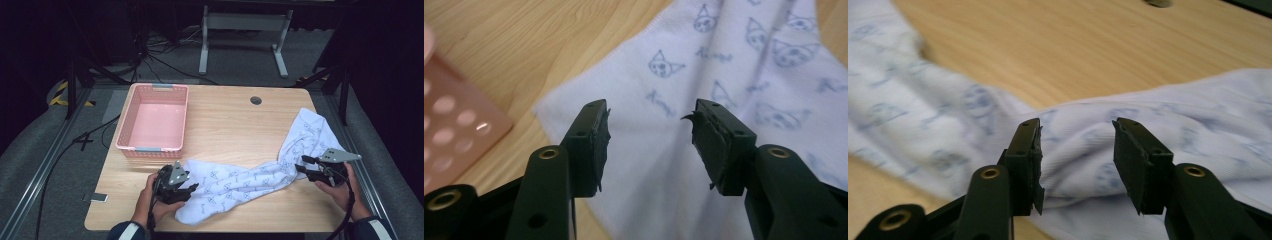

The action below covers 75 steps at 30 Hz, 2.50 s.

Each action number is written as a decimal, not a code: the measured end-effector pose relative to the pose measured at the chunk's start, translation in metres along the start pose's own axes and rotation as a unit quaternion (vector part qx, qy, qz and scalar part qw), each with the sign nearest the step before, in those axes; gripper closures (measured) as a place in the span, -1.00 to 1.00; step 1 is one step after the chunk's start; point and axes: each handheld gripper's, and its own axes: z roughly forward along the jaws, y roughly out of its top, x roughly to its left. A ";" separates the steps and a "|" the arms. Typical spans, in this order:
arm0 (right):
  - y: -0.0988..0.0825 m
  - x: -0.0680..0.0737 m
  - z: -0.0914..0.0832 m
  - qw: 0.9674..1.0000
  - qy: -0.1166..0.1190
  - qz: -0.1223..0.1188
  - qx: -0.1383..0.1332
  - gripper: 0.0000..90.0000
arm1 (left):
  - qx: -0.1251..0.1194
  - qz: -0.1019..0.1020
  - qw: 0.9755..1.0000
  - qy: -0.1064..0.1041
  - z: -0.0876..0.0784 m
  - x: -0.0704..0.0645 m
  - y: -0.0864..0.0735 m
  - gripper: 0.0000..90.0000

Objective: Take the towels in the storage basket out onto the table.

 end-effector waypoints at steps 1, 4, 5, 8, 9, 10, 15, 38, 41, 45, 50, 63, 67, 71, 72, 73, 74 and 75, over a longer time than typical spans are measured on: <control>-0.001 -0.005 -0.002 1.000 -0.014 0.010 -0.003 0.23 | 0.003 0.001 1.000 -0.004 0.006 0.002 0.003 0.10; -0.005 -0.019 -0.004 0.998 -0.051 0.027 -0.005 0.29 | 0.021 0.015 1.000 -0.004 0.021 0.008 0.009 0.18; -0.007 -0.024 -0.004 0.998 -0.062 0.029 0.001 0.30 | 0.025 0.013 1.000 -0.003 0.025 0.010 0.009 0.19; -0.014 -0.039 0.002 0.995 -0.087 0.039 0.025 0.37 | 0.048 0.001 0.999 -0.002 0.038 0.020 0.005 0.26; -0.016 -0.045 0.005 0.994 -0.093 0.055 0.031 0.37 | 0.056 -0.004 0.998 -0.006 0.040 0.022 0.003 0.31; -0.018 -0.050 0.009 0.993 -0.094 0.059 0.044 0.36 | 0.054 -0.011 0.998 -0.016 0.040 0.023 0.001 0.43; -0.028 -0.068 0.027 0.989 -0.092 0.074 0.084 0.36 | 0.064 0.004 0.998 -0.013 0.034 0.024 -0.003 0.96; -0.011 -0.103 0.057 0.981 -0.133 0.098 0.106 0.37 | 0.093 -0.124 0.986 0.067 -0.043 0.040 -0.072 0.98; -0.006 -0.102 0.064 0.981 -0.145 0.075 0.108 0.33 | 0.086 -0.132 0.984 0.081 -0.042 0.042 -0.072 0.97; 0.000 -0.093 0.065 0.980 -0.150 0.053 0.119 0.27 | 0.056 -0.091 0.991 0.076 -0.035 0.036 -0.062 0.77; 0.015 -0.054 0.048 0.995 -0.071 0.029 0.067 0.47 | 0.051 -0.051 0.996 0.047 -0.023 0.030 -0.049 0.67; 0.026 0.029 0.089 0.988 0.104 -0.050 0.097 0.58 | 0.059 -0.067 0.992 0.092 -0.010 0.051 -0.051 0.67; 0.024 0.015 0.087 0.992 0.070 -0.039 0.101 0.57 | 0.063 -0.072 0.989 0.110 -0.012 0.059 -0.056 0.80; 0.023 -0.003 0.088 0.993 0.043 -0.023 0.103 0.58 | 0.061 -0.076 0.988 0.123 -0.015 0.071 -0.061 0.85; 0.023 -0.008 0.088 0.994 0.036 -0.015 0.103 0.59 | 0.064 -0.078 0.987 0.124 -0.016 0.072 -0.062 0.86; 0.023 -0.012 0.089 0.994 0.034 -0.013 0.103 0.60 | 0.056 -0.079 0.987 0.127 -0.015 0.073 -0.063 0.88; 0.023 -0.016 0.090 0.994 0.031 -0.010 0.104 0.61 | 0.056 -0.082 0.987 0.125 -0.015 0.074 -0.064 0.90; 0.023 -0.019 0.090 0.994 0.027 -0.003 0.105 0.61 | 0.054 -0.081 0.987 0.127 -0.015 0.075 -0.064 0.90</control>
